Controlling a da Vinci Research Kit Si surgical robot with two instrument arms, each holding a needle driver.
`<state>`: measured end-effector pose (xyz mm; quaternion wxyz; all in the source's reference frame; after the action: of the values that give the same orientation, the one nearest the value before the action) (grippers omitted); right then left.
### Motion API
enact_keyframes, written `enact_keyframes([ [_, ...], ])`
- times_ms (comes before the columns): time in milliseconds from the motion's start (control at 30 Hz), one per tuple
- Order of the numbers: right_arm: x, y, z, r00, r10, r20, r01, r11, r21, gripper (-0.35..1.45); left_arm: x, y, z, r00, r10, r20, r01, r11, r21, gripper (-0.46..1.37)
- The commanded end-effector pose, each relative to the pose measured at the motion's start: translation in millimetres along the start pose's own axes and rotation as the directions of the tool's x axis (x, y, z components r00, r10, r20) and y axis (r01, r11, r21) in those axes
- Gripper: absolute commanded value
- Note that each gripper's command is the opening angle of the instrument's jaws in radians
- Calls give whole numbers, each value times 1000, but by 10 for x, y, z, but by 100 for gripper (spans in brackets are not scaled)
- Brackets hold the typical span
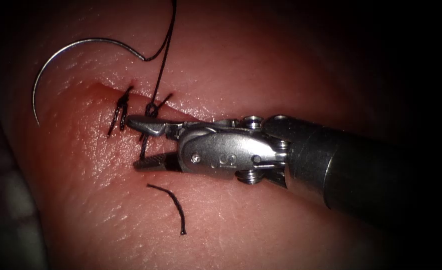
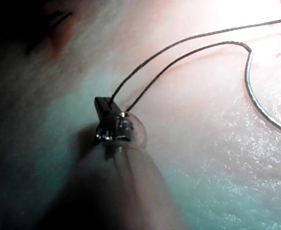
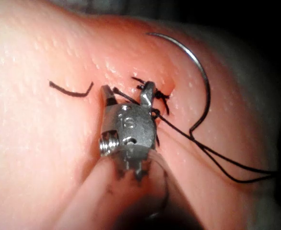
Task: Wound Closure
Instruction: Pull the right gripper down and the left gripper up to tighten the suture
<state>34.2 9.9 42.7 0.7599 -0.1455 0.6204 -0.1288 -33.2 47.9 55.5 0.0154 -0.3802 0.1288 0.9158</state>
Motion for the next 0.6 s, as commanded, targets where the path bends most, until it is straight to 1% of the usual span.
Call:
enact_keyframes([
  [33,1,2,-2,1000,-2,2,2,1000,4,117,0,0,0,1000,1,1,-1,1000,-2,-35],
  [67,1,3,-2,1000,-1,2,1,1000,3,115,0,0,0,1000,1,1,-1,1000,-2,-35],
  [100,1,4,-3,1000,0,3,0,1000,6,101,0,1,0,1000,1,1,-1,1000,-2,-35],
  [167,1,5,-4,1000,0,13,0,999,34,42,0,1,0,1000,1,2,-1,1000,-2,-35],
  [200,2,5,-5,1000,-2,24,1,998,61,-8,0,1,0,1000,1,2,-1,1000,-1,-35],
  [233,2,5,-5,999,-4,35,1,996,91,-35,0,1,0,1000,1,2,-1,1000,-1,-35],
  [267,2,5,-5,999,-13,47,7,993,121,-35,0,1,0,1000,1,2,-1,1000,-1,-35],
  [600,7,3,-5,998,45,51,-51,991,124,-35,0,1,0,1000,1,1,-1,1000,-2,-35],
])
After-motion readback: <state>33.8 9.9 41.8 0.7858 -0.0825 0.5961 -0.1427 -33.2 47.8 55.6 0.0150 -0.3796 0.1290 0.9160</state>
